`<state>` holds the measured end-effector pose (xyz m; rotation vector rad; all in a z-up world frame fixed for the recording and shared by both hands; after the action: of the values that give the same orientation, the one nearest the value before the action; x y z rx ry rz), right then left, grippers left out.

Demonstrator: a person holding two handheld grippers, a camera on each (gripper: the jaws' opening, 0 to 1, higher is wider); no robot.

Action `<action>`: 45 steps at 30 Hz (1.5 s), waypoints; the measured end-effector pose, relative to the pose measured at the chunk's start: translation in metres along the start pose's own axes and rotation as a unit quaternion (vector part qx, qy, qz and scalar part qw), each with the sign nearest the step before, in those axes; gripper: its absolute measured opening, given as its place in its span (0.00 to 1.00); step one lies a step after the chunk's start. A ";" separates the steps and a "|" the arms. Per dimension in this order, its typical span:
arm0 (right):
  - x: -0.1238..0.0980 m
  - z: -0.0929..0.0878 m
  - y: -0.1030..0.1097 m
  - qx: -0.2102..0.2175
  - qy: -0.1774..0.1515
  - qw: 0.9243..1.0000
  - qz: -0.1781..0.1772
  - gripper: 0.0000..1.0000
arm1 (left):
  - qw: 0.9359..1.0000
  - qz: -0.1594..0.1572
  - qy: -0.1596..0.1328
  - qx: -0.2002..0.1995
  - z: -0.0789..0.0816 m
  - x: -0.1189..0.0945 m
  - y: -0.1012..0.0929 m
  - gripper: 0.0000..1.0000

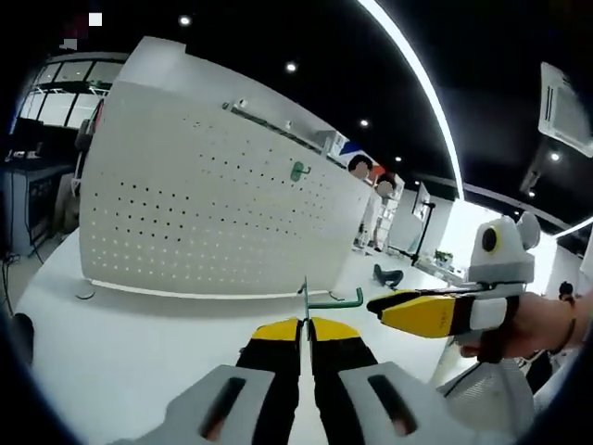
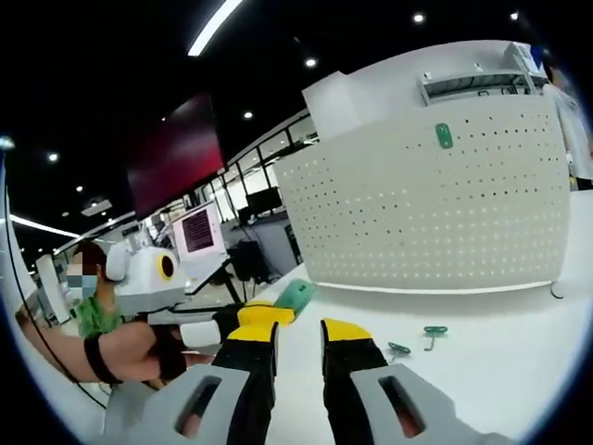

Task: Insert the hook assembly into the mounting plate slot until the hook locks in place.

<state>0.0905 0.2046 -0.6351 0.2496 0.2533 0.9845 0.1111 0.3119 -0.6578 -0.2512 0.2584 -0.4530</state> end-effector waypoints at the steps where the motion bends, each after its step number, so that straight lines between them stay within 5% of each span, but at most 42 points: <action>1: 0.001 0.001 0.001 -0.001 -0.003 1.000 0.003 0.16 | 1.000 0.000 -0.006 0.001 0.001 -0.002 -0.001 0.03; 30: 0.008 0.002 0.016 0.077 -0.018 0.997 0.024 0.02 | 0.994 -0.053 -0.063 0.075 0.004 -0.019 -0.018 0.03; 45: 0.009 0.004 0.017 0.087 -0.010 0.996 0.014 0.01 | 0.996 -0.040 -0.035 0.069 0.000 -0.017 -0.016 0.13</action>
<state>0.0832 0.2206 -0.6271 0.4229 0.3191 0.9873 0.0903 0.3059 -0.6505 -0.1416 0.1475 -0.5370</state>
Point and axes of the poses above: the point that each gripper's makers call its tool centre point, and the gripper's own axes: x roughly forward along the fingers, y roughly to its left, z roughly out of its top, the point moved 5 cm from there along -x, roughly backward along the fingers, and after that the axes turned 15 degrees about z, right-handed, at the moved point
